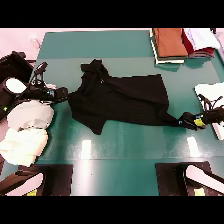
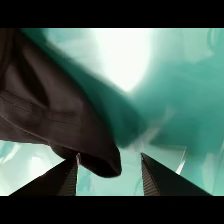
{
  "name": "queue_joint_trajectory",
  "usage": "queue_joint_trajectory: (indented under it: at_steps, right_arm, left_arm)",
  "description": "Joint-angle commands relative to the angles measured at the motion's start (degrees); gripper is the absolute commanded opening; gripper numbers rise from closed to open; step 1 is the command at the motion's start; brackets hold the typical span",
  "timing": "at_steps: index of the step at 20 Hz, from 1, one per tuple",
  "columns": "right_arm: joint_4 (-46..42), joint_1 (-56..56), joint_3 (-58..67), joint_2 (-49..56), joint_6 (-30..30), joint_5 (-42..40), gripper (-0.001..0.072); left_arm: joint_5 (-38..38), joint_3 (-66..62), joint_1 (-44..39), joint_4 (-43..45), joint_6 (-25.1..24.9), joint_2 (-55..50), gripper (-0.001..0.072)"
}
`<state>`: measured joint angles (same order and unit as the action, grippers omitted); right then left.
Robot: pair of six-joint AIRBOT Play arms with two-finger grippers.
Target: Fold the shirts.
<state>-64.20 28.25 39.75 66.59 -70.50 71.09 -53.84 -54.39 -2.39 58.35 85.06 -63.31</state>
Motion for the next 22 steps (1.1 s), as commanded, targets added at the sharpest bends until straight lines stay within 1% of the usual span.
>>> queue_joint_trajectory:
  at_steps: [1,2,4,5,8,11,14,19,21,22]
  right_arm:
    - [0.2,-2.56,-0.07,0.09,0.09,-0.44,0.0367]
    - [0.17,-3.34,-0.07,0.09,0.09,-0.48,0.0283]
    - [0.17,-5.18,-0.07,0.09,0.13,-0.66,0.0078]
    - [0.24,-6.21,-0.07,0.07,0.13,-0.44,0.0024]
    - [1.29,-8.85,1.44,-3.85,0.11,0.24,0.0023]
    - [8.76,-8.98,11.13,-11.28,0.09,1.86,0.0023]
    - [15.41,-7.37,27.58,-18.12,-0.02,1.88,0.0021]
    - [16.09,-1.2,55.34,-22.99,-1.25,1.64,0.0021]
    - [16.06,3.72,64.43,-22.71,-2.25,2.69,0.0021]
    - [16.11,6.69,68.72,-21.88,-3.23,4.09,0.0021]
  left_arm:
    - [-0.28,-0.07,0.04,0.02,0.0,0.04,0.002]
    - [-0.31,-0.07,0.04,0.02,0.0,0.04,0.002]
    - [-1.09,-0.07,0.04,0.02,-0.02,0.04,0.002]
    - [-1.38,-0.09,0.07,0.0,-0.02,0.04,0.002]
    - [-1.79,-2.91,0.07,0.17,-0.02,1.81,0.0019]
    - [-2.84,-13.51,0.07,1.36,-0.02,6.43,0.0019]
    - [-3.8,-29.2,0.07,3.78,-0.04,11.02,0.0019]
    - [-4.52,-58.6,0.07,9.94,0.0,13.73,0.0019]
    - [-3.8,-66.51,0.07,11.82,0.04,13.73,0.0018]
    - [-2.54,-68.26,0.07,12.7,0.04,13.73,0.0018]
